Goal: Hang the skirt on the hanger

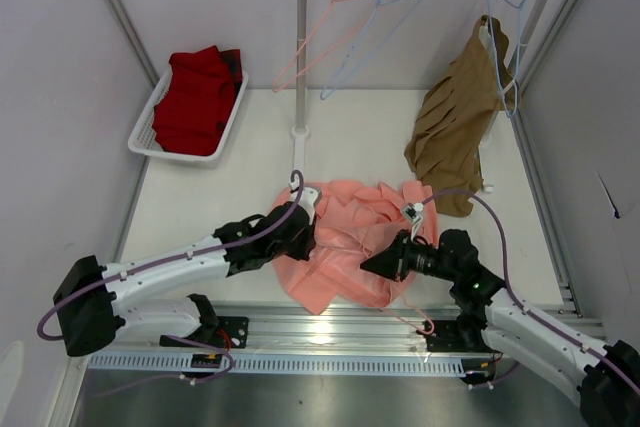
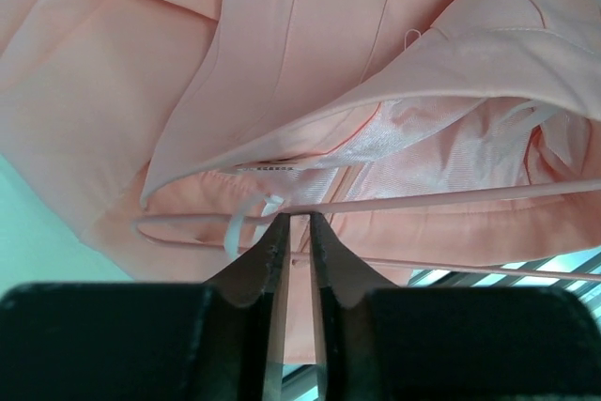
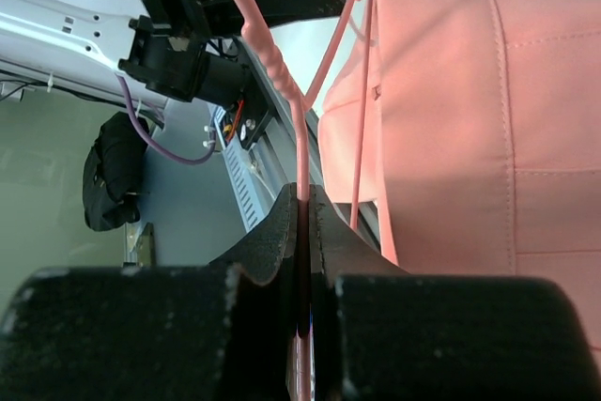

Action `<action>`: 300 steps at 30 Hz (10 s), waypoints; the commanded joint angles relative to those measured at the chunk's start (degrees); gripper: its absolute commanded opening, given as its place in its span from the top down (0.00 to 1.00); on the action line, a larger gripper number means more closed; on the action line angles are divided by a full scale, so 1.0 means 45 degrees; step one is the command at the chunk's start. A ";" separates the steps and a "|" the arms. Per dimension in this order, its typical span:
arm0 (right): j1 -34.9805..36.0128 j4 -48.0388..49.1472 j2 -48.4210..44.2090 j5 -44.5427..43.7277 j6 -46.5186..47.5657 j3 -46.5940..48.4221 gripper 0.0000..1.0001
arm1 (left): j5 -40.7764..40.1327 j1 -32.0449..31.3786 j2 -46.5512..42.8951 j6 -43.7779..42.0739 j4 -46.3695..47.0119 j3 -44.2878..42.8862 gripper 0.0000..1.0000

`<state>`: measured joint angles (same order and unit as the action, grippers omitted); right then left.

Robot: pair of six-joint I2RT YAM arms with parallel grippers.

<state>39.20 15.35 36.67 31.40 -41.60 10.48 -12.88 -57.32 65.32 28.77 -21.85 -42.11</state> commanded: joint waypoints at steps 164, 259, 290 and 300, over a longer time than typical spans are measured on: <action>0.3417 -0.8511 0.7927 -0.9732 -0.0168 0.7085 0.62 | 0.1847 -0.0836 -0.2543 -0.1707 0.6807 0.2521 1.00; 0.0919 -1.0307 0.3941 -0.8189 0.0515 0.5443 1.00 | -0.4129 -0.0290 -0.3635 -0.0886 0.4640 0.1777 1.00; -0.1719 -0.9955 0.4176 -0.5767 0.1179 0.6304 1.00 | -0.4188 -0.0602 -0.3812 -0.1297 0.5675 0.2951 1.00; -0.2207 -0.9877 0.4098 -0.5552 0.1238 0.6441 1.00 | -0.3856 -0.0641 -0.3715 -0.1316 0.5714 0.3088 1.00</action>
<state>30.11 -30.09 55.86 6.66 -37.34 36.53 -29.63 -59.90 48.73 24.91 2.46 -28.82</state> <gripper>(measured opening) 0.009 0.049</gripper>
